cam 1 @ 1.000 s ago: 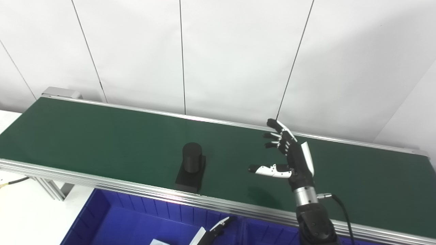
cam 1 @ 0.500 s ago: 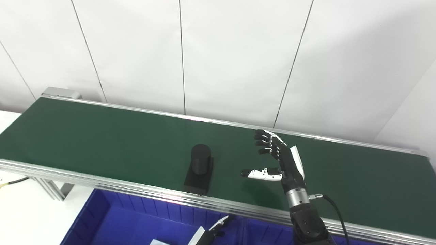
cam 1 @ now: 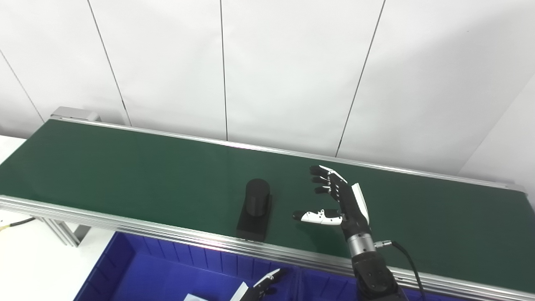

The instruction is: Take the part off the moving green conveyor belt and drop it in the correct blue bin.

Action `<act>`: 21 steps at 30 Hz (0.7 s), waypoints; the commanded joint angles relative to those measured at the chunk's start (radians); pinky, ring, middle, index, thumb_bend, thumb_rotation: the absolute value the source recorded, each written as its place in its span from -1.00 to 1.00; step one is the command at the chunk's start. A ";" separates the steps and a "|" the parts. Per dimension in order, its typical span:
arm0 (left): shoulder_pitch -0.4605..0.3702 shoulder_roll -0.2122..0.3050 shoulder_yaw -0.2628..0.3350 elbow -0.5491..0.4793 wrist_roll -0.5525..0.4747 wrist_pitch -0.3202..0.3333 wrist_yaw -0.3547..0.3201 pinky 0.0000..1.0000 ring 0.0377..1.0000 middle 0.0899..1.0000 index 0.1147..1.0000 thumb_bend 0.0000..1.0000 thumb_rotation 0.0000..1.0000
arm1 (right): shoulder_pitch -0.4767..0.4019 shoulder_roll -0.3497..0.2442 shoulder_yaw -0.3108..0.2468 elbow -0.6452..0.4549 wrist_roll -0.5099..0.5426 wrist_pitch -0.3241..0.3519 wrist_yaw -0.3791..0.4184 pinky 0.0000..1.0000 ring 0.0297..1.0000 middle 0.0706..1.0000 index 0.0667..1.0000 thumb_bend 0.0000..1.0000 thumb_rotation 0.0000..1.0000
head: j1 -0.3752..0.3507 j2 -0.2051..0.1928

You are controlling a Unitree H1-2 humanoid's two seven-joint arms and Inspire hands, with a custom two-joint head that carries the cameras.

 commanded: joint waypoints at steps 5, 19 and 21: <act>-0.004 0.002 0.003 -0.023 0.000 -0.028 -0.023 0.77 0.87 0.87 0.77 1.00 0.91 | -0.043 0.016 0.007 -0.015 -0.010 -0.033 -0.016 0.25 0.45 0.53 0.50 1.00 -0.69 | -0.005 0.002; 0.026 0.025 -0.027 -0.076 0.017 -0.028 -0.008 0.74 0.89 0.88 0.80 1.00 0.95 | -0.059 0.021 0.006 0.015 -0.039 -0.033 -0.029 0.18 0.40 0.51 0.47 1.00 -0.67 | -0.014 0.009; 0.029 0.025 -0.025 -0.078 0.010 -0.028 -0.017 0.77 0.90 0.89 0.80 1.00 0.94 | -0.059 0.021 0.007 0.019 -0.046 -0.033 -0.033 0.18 0.39 0.49 0.46 1.00 -0.66 | -0.016 0.009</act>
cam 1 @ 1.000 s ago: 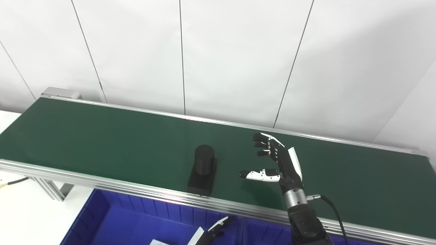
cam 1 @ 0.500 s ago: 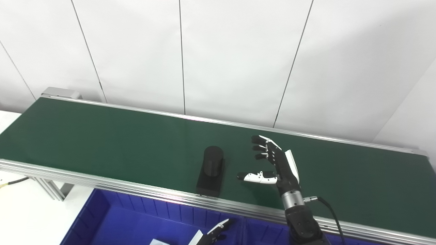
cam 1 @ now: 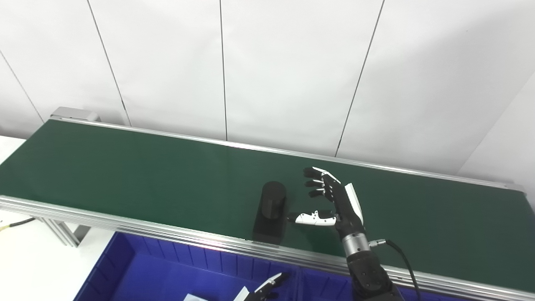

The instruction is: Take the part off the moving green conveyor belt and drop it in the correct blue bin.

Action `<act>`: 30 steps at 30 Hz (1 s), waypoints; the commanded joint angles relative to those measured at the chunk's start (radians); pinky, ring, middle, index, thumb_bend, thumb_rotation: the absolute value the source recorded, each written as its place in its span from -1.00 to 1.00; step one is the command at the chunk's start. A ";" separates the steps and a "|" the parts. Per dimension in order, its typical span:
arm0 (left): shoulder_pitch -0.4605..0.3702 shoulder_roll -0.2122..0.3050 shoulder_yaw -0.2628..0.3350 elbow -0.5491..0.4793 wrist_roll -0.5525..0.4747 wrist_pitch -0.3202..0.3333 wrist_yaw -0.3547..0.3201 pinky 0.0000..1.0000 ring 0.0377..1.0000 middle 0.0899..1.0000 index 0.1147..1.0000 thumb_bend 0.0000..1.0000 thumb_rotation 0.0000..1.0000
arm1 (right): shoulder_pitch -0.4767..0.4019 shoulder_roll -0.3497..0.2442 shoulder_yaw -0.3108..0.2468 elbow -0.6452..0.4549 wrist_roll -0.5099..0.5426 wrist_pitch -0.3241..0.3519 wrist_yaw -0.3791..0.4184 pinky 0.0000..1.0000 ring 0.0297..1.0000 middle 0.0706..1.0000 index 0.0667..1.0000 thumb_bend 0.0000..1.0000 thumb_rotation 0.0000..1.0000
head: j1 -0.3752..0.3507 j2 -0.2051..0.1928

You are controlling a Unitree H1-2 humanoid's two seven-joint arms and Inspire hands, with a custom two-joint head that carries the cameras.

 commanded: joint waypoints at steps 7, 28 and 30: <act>0.001 -0.005 0.002 -0.033 0.000 -0.028 -0.007 0.77 0.90 0.88 0.80 1.00 0.92 | -0.048 0.007 -0.002 0.000 -0.017 -0.029 -0.022 0.14 0.35 0.47 0.44 0.99 -0.65 | -0.005 0.002; -0.004 -0.004 -0.005 -0.033 0.012 -0.028 0.013 0.72 0.88 0.87 0.80 1.00 0.95 | -0.081 -0.011 0.006 -0.009 -0.141 0.112 -0.044 -0.30 -0.12 0.08 0.20 0.76 -0.68 | -0.012 0.005; -0.003 -0.005 0.000 -0.033 0.004 -0.028 0.003 0.73 0.88 0.87 0.79 1.00 0.94 | -0.081 -0.010 0.007 -0.015 -0.150 0.139 -0.045 -0.32 -0.15 0.05 0.19 0.69 -0.67 | -0.012 0.005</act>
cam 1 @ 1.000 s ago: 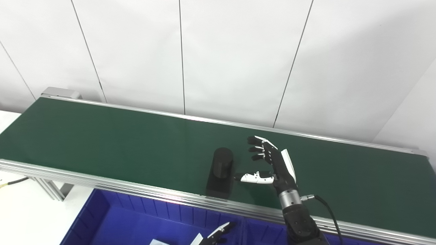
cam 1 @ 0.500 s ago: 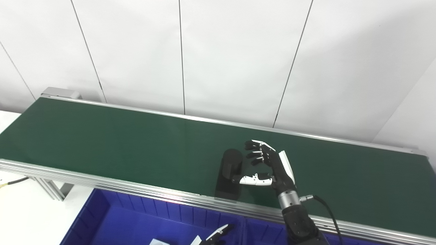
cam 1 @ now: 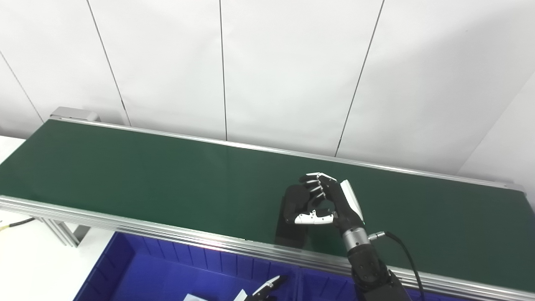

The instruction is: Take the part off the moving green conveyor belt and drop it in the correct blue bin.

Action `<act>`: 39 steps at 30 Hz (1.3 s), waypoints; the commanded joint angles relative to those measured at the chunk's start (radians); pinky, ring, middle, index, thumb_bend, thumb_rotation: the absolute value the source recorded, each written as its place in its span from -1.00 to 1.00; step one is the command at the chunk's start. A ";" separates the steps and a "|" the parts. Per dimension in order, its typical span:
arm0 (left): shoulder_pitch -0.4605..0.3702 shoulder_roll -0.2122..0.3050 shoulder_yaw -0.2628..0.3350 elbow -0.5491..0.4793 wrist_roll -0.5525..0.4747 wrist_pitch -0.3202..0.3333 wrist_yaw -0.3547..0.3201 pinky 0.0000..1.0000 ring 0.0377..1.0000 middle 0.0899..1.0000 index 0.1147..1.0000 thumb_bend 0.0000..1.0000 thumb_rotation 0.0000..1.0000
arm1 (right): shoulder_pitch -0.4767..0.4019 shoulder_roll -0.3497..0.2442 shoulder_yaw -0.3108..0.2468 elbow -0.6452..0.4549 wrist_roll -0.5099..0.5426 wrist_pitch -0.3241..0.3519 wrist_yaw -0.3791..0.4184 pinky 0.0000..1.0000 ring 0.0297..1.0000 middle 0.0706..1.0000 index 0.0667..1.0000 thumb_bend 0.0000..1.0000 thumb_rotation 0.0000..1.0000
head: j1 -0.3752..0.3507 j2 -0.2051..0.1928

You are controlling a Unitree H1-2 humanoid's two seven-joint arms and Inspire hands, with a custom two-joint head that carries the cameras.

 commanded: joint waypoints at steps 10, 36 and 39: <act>-0.010 -0.004 0.003 -0.033 0.000 -0.028 0.000 0.72 0.87 0.86 0.79 1.00 0.94 | -0.046 -0.003 0.020 -0.039 -0.049 0.087 -0.023 -0.60 -0.49 -0.22 -0.01 0.04 -1.00 | -0.003 0.005; -0.024 -0.026 0.074 -0.047 -0.054 -0.028 -0.092 1.00 1.00 0.98 0.94 1.00 1.00 | 0.105 -0.131 0.016 -0.473 -0.052 0.161 0.116 -0.53 -0.45 -0.24 -0.06 0.05 -1.00 | -0.298 0.114; -0.006 -0.020 0.115 -0.092 -0.076 -0.028 -0.138 0.98 1.00 1.00 0.96 1.00 1.00 | 0.134 -0.148 0.001 -0.541 -0.051 0.156 0.119 -0.54 -0.46 -0.25 -0.05 0.05 -1.00 | -0.369 0.136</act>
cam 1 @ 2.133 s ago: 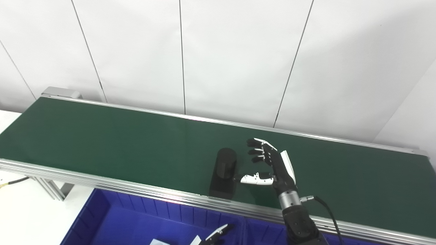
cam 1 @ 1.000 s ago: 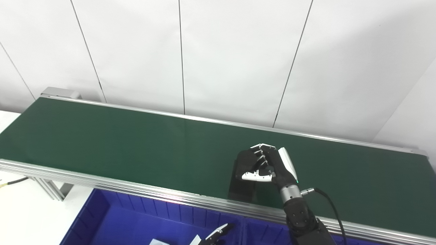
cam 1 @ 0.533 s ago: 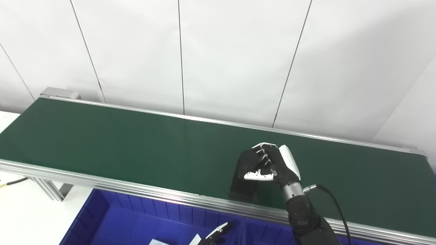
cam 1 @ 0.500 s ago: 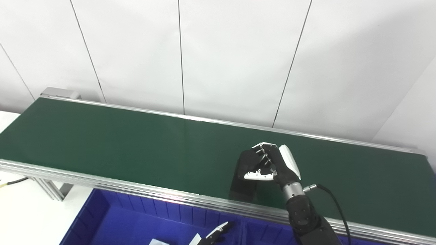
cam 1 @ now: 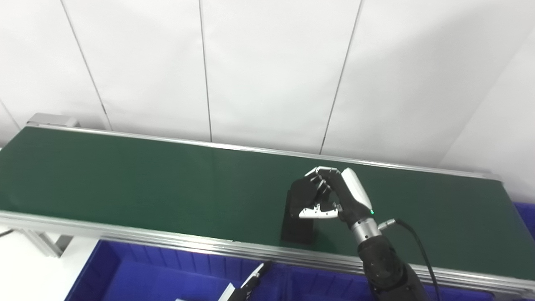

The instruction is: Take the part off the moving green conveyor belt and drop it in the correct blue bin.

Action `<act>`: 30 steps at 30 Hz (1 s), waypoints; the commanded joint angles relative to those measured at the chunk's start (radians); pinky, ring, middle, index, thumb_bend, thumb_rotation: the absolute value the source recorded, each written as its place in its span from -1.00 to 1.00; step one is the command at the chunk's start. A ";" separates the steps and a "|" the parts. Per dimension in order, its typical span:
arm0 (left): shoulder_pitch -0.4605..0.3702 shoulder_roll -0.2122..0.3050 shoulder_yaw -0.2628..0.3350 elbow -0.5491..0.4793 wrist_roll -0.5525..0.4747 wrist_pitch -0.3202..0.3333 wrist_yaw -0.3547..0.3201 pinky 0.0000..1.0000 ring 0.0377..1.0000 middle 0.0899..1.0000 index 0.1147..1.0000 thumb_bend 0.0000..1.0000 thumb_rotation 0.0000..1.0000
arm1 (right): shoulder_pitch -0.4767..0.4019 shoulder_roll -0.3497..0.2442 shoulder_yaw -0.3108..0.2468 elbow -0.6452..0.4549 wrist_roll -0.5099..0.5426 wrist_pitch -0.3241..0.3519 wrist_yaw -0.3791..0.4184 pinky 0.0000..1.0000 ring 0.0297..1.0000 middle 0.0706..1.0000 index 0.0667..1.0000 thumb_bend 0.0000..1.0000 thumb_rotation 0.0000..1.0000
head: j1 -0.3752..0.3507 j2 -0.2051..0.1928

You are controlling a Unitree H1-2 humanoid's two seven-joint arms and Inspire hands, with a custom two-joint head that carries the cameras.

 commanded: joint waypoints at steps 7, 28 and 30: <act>0.066 0.025 0.124 -0.203 -0.079 -0.029 -0.187 1.00 1.00 1.00 1.00 0.86 1.00 | 0.083 -0.030 -0.064 -0.213 -0.006 0.058 -0.001 -0.54 -0.46 -0.25 -0.05 0.04 -1.00 | -0.196 0.065; 0.107 -0.006 0.259 -0.375 -0.128 -0.028 -0.345 0.99 1.00 1.00 1.00 0.72 1.00 | 0.479 -0.119 -0.202 -0.675 -0.032 0.222 0.090 -0.54 -0.47 -0.27 -0.05 0.05 -1.00 | -0.255 0.158; 0.106 -0.008 0.258 -0.372 -0.135 -0.028 -0.351 1.00 1.00 1.00 1.00 0.68 1.00 | 0.518 -0.121 -0.217 -0.687 -0.043 0.214 0.085 -0.57 -0.51 -0.28 -0.05 0.05 -1.00 | -0.252 0.157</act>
